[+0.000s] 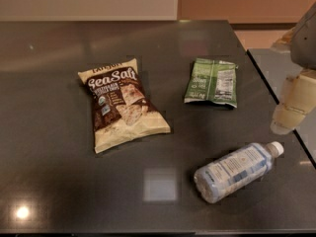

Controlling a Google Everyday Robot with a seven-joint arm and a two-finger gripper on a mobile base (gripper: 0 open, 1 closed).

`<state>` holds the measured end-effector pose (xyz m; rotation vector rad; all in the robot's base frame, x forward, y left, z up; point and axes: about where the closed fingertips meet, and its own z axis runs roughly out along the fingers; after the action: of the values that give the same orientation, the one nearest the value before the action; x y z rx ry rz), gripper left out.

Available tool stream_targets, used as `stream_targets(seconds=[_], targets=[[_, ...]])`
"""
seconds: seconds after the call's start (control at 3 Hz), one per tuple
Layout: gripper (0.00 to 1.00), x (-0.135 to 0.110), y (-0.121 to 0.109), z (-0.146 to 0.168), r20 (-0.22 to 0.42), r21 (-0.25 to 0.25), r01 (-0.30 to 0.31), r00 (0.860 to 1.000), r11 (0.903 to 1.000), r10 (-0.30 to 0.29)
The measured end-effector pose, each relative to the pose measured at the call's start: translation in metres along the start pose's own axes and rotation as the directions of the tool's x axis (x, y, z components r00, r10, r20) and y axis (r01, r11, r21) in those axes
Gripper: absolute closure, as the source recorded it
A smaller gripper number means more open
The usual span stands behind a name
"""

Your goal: Move blue plastic bottle near brown chip bag

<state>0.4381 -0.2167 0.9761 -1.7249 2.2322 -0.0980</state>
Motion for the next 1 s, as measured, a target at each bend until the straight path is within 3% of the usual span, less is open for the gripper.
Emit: stream_targets(seconds=[0.67, 1.0], targets=[[0.0, -0.001, 0.003, 0.0, 0.005, -0.012, 0.025, 1.0, 0.9996, -0.025], [0.0, 0.003, 0.023, 0.009, 0.031, -0.05, 0.095, 0.995, 0.9942, -0.094]])
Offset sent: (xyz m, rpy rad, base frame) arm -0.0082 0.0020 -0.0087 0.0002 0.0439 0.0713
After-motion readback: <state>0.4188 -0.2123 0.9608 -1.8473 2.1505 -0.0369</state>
